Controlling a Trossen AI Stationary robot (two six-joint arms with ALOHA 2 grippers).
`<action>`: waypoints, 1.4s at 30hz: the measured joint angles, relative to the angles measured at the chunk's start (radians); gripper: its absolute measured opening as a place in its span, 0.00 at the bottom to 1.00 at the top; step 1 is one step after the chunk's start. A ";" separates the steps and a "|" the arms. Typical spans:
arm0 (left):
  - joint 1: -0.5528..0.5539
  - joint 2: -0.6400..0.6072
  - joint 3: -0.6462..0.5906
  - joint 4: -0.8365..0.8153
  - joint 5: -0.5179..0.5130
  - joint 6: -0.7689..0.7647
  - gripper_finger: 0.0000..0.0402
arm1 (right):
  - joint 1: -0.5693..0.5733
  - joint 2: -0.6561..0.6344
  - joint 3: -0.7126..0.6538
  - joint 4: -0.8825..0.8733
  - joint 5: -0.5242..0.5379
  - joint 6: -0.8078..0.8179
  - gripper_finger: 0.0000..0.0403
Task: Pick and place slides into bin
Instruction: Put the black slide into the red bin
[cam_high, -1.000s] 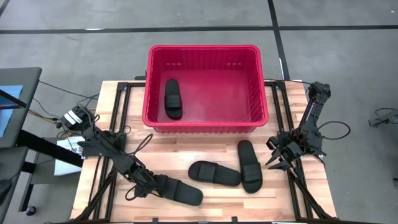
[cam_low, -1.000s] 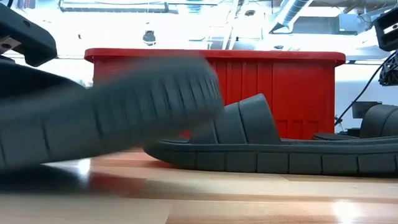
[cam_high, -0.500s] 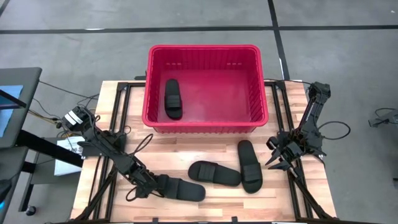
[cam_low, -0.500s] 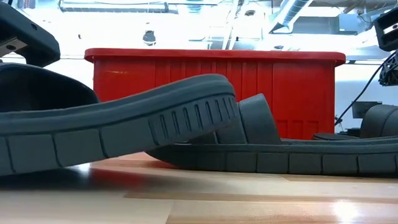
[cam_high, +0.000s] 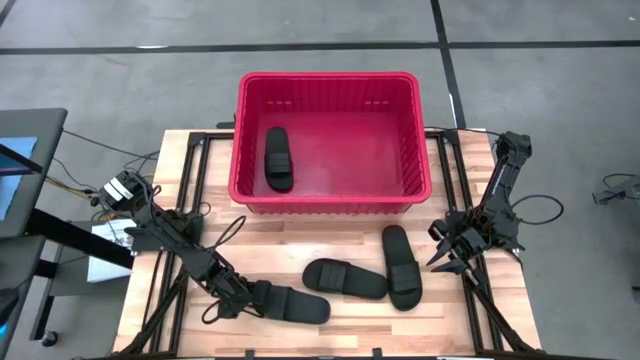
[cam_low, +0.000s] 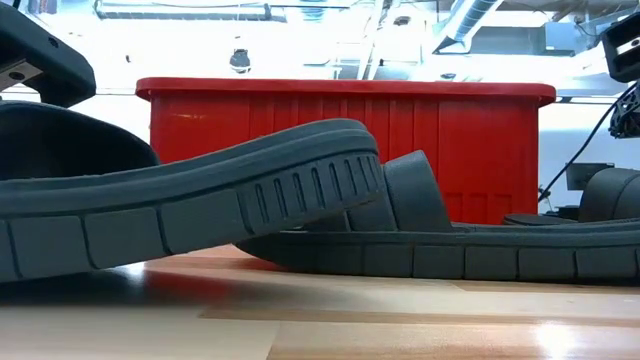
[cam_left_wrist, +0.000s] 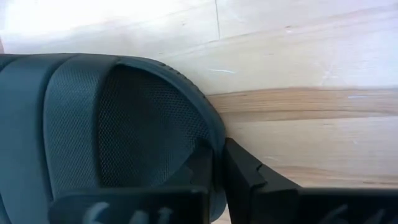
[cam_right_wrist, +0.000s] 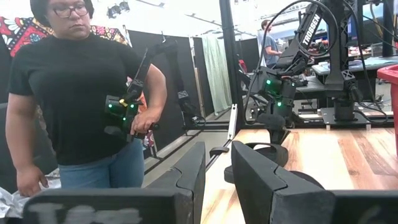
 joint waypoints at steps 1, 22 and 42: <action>0.000 0.000 0.000 0.000 -0.001 0.000 0.01 | 0.000 0.000 0.000 0.000 0.000 0.000 0.17; -0.036 -0.252 -0.005 -0.250 -0.116 -0.080 0.00 | -0.001 0.000 0.000 0.000 0.000 0.000 0.17; -0.131 -0.370 0.167 -0.370 -0.236 -0.233 0.00 | -0.001 0.000 0.000 0.000 0.000 0.000 0.17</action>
